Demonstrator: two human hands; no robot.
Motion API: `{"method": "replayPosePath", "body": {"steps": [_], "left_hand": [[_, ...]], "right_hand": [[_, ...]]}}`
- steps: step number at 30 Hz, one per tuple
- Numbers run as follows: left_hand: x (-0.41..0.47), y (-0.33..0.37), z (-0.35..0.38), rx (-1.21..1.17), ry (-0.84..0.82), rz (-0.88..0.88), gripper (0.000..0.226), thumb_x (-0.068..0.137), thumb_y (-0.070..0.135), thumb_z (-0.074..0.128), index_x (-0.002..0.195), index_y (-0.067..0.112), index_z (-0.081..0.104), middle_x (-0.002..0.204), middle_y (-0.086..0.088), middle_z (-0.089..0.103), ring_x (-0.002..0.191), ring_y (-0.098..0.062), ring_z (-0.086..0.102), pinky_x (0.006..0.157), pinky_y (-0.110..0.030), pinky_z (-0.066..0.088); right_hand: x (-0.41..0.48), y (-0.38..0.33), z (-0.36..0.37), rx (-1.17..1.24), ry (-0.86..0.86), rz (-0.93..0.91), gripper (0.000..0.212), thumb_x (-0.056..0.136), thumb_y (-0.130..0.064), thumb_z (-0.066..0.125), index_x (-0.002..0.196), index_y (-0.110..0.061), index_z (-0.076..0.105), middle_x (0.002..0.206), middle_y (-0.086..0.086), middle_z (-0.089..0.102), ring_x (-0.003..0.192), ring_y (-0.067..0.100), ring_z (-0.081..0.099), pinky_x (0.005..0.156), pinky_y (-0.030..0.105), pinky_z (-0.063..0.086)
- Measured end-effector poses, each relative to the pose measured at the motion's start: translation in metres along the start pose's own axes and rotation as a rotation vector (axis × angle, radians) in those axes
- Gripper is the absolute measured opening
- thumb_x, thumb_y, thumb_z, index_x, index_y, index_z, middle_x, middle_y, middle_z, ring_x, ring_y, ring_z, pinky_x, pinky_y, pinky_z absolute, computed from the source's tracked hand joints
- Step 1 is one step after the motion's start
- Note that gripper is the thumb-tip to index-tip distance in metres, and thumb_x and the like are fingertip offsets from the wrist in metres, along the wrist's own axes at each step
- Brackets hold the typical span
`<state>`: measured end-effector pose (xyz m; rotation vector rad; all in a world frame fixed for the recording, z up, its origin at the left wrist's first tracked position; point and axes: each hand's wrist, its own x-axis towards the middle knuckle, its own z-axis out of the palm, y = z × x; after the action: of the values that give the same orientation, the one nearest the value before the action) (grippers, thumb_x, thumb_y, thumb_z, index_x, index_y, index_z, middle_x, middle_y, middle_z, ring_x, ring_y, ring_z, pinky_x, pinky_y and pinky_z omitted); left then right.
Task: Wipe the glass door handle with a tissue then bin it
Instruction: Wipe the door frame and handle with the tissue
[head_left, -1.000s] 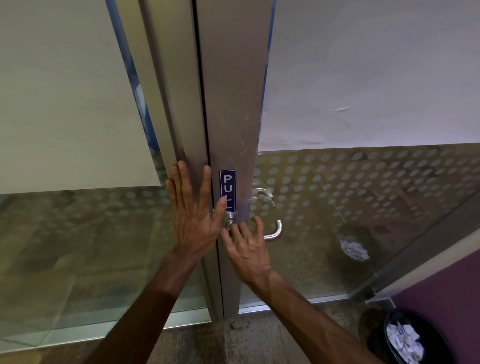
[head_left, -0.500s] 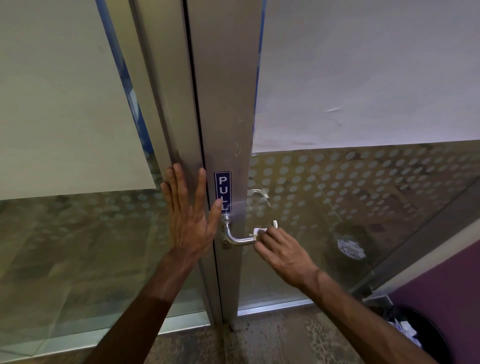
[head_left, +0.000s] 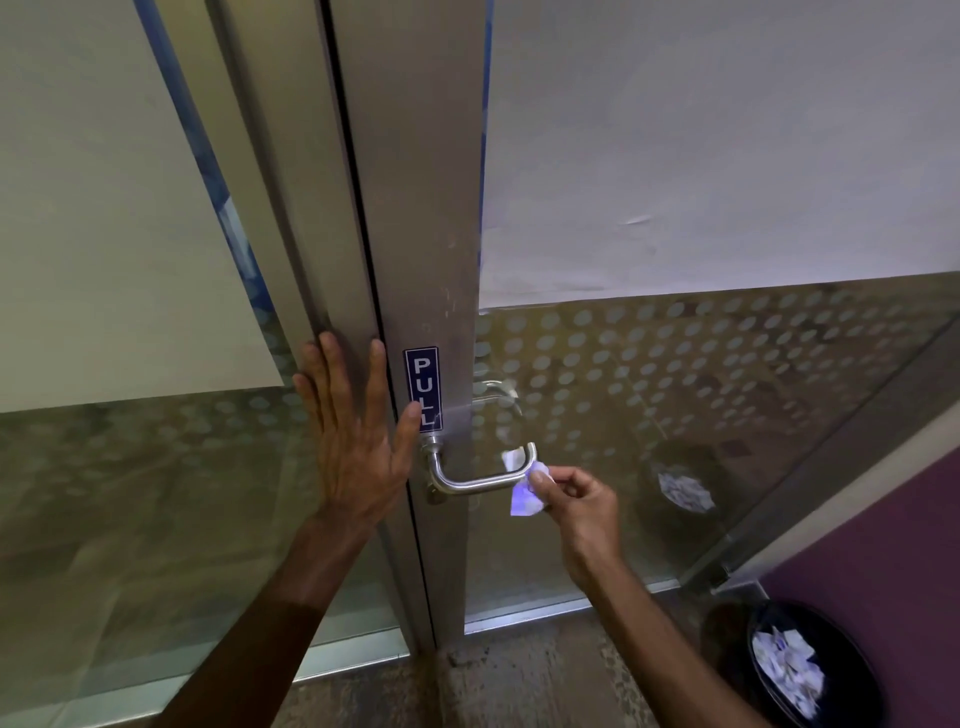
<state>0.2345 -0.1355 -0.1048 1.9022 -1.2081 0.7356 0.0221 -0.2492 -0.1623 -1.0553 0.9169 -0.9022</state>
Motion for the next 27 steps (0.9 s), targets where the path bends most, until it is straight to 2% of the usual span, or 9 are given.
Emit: {"method": "replayPosePath", "body": {"steps": [2, 4, 6, 9, 11, 14, 17, 21, 27], "left_hand": [[0.000, 0.000, 0.000, 0.001, -0.001, -0.003, 0.069, 0.110, 0.053, 0.027, 0.164, 0.034, -0.010, 0.168, 0.008, -0.035, 0.157, -0.020, -0.028, 0.129, -0.050, -0.011], [-0.001, 0.000, 0.001, 0.004, -0.001, -0.003, 0.069, 0.109, 0.052, 0.029, 0.165, 0.033, -0.009, 0.168, 0.007, -0.035, 0.157, -0.020, -0.027, 0.129, -0.049, -0.011], [-0.001, -0.001, 0.002, 0.008, 0.001, 0.001, 0.069, 0.110, 0.051, 0.029, 0.165, 0.032, -0.007, 0.168, 0.006, -0.034, 0.158, -0.021, -0.026, 0.129, -0.049, -0.012], [0.000, -0.002, 0.003, 0.013, -0.003, -0.001, 0.069, 0.110, 0.052, 0.029, 0.165, 0.032, -0.007, 0.169, 0.006, -0.033, 0.158, -0.021, -0.026, 0.130, -0.048, -0.011], [-0.001, -0.002, 0.003, 0.011, -0.001, -0.002, 0.068, 0.110, 0.053, 0.027, 0.165, 0.033, -0.007, 0.169, 0.006, -0.033, 0.158, -0.021, -0.026, 0.129, -0.048, -0.012], [-0.001, -0.003, 0.004, 0.013, 0.001, -0.002, 0.068, 0.110, 0.053, 0.028, 0.165, 0.032, -0.006, 0.169, 0.006, -0.033, 0.158, -0.021, -0.026, 0.129, -0.048, -0.012], [-0.001, -0.003, 0.004, 0.024, 0.001, -0.003, 0.068, 0.110, 0.053, 0.028, 0.165, 0.031, -0.005, 0.169, 0.005, -0.033, 0.158, -0.021, -0.027, 0.129, -0.047, -0.012], [-0.001, -0.003, 0.003, 0.036, 0.006, 0.003, 0.068, 0.110, 0.053, 0.027, 0.166, 0.029, -0.004, 0.169, 0.005, -0.032, 0.158, -0.021, -0.026, 0.129, -0.046, -0.014], [-0.001, -0.006, 0.003, 0.051, 0.006, 0.020, 0.069, 0.110, 0.055, 0.029, 0.166, 0.028, -0.002, 0.170, 0.003, -0.030, 0.159, -0.022, -0.024, 0.130, -0.047, -0.012]], "right_hand": [[-0.002, 0.001, 0.006, 0.292, -0.021, 0.207, 0.010, 0.092, 0.002, 0.068, 0.085, -0.005, 0.068, 0.075, 0.004, 0.074, 0.070, 0.016, 0.065, 0.067, 0.026, 0.053], [-0.006, 0.002, 0.012, 0.415, -0.075, 0.305, 0.011, 0.098, -0.004, 0.062, 0.090, -0.010, 0.068, 0.082, 0.003, 0.075, 0.067, 0.011, 0.065, 0.062, 0.023, 0.050], [-0.009, 0.003, 0.015, 0.456, -0.102, 0.346, 0.010, 0.100, -0.011, 0.060, 0.100, -0.014, 0.069, 0.088, 0.001, 0.075, 0.067, 0.009, 0.060, 0.063, 0.024, 0.043], [-0.011, 0.007, 0.019, 0.447, -0.114, 0.378, 0.020, 0.100, -0.021, 0.061, 0.115, -0.016, 0.071, 0.097, -0.001, 0.075, 0.074, 0.007, 0.060, 0.069, 0.025, 0.039], [-0.013, 0.009, 0.021, 0.452, -0.123, 0.401, 0.025, 0.093, -0.026, 0.066, 0.115, -0.017, 0.074, 0.098, -0.001, 0.076, 0.073, 0.006, 0.064, 0.069, 0.024, 0.039], [-0.018, 0.011, 0.028, 0.538, -0.174, 0.435, 0.032, 0.085, -0.018, 0.069, 0.113, -0.003, 0.069, 0.099, 0.008, 0.075, 0.073, 0.008, 0.069, 0.066, 0.021, 0.051], [-0.023, 0.012, 0.041, 0.629, -0.221, 0.456, 0.025, 0.092, -0.004, 0.063, 0.114, 0.007, 0.066, 0.107, 0.018, 0.075, 0.085, 0.016, 0.075, 0.072, 0.020, 0.062], [-0.031, 0.013, 0.065, 0.605, -0.228, 0.505, 0.022, 0.098, 0.007, 0.056, 0.118, 0.013, 0.063, 0.114, 0.022, 0.072, 0.095, 0.024, 0.072, 0.080, 0.026, 0.064], [-0.037, 0.014, 0.086, 0.543, -0.272, 0.538, 0.017, 0.096, 0.010, 0.058, 0.110, 0.013, 0.067, 0.108, 0.019, 0.075, 0.093, 0.023, 0.075, 0.083, 0.025, 0.063]]}}
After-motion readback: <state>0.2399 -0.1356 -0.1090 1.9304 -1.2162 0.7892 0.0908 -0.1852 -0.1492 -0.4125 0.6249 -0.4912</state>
